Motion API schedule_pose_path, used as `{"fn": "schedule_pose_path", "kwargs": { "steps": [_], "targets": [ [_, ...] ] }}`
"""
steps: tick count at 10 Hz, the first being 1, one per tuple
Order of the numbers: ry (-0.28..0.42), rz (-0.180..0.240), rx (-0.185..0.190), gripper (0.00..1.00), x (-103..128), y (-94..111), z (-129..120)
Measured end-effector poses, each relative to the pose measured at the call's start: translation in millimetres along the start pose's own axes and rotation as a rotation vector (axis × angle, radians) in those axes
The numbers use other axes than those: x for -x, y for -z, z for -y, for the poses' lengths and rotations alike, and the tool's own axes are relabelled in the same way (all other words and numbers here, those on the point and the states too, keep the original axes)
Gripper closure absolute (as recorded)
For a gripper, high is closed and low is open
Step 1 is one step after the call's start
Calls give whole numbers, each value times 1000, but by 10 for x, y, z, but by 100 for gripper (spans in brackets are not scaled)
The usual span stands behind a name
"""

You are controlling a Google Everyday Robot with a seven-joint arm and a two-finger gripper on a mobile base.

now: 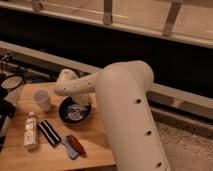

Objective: Drag the ceramic bowl in a circle

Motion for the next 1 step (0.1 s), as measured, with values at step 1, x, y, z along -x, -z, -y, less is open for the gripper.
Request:
{"fn": "schedule_pose_path", "kwargs": {
  "steps": [1],
  "targets": [
    [-2, -6, -4, 90, 5, -24, 42]
  ]
}}
